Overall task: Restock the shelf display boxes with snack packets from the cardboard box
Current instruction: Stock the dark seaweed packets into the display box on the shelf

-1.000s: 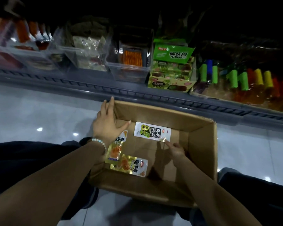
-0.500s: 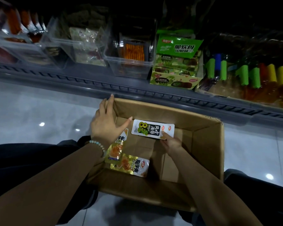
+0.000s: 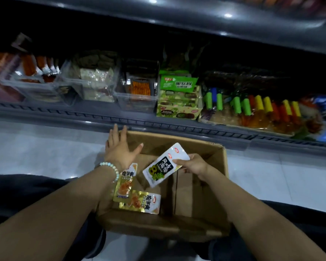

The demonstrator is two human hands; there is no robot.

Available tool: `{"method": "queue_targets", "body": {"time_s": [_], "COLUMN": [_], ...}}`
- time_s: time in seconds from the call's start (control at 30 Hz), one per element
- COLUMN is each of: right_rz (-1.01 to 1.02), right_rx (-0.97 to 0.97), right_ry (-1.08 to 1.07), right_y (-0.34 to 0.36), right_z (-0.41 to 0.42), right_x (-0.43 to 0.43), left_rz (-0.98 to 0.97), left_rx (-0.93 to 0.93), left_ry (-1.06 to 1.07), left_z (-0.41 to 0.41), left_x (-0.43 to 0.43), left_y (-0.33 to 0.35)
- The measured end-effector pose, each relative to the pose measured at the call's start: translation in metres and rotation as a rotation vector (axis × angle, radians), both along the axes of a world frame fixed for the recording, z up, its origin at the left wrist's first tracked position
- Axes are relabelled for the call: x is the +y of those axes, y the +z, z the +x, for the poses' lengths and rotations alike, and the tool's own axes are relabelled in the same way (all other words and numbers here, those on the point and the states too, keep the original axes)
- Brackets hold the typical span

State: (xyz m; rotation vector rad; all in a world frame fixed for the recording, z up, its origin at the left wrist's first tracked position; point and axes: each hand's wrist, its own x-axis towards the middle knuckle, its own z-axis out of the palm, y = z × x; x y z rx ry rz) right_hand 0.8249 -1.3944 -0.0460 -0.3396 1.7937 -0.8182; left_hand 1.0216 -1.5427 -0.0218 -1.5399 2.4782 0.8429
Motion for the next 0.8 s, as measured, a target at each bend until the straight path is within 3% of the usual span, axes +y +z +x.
{"method": "queue_targets", "body": {"time_s": [0.1, 0.2, 0.27, 0.4, 0.53, 0.7, 0.8], "right_rz": [-0.061, -0.146, -0.206, -0.404, -0.558, -0.654, -0.683], "right_rx": [-0.014, -0.006, 0.002, 0.023, -0.018, 0.003, 0.07], "right_ry": [0.145, 0.183, 0.158, -0.029, -0.182, -0.164, -0.195], "right_y": [0.06, 0.12, 0.159, 0.22, 0.244, 0.255, 0.255], "right_z": [-0.007, -0.017, -0.024, -0.028, -0.016, 0.014, 0.024], "right_x": [-0.002, -0.004, -0.003, 0.004, 0.011, 0.004, -0.002], "left_rz": [0.025, 0.49, 0.662, 0.748, 0.984, 0.775, 0.658], "left_rx": [0.047, 0.096, 0.14, 0.323, 0.667, 0.995, 1.046], "left_ry": [-0.185, -0.367, -0.427, -0.414, -0.253, 0.066, 0.107], "left_z": [-0.011, -0.028, -0.038, -0.04, -0.035, -0.044, -0.047], "left_x": [0.009, 0.014, 0.018, 0.017, 0.023, 0.03, 0.032], "left_y": [0.034, 0.089, 0.128, 0.177, 0.203, 0.208, 0.215]}}
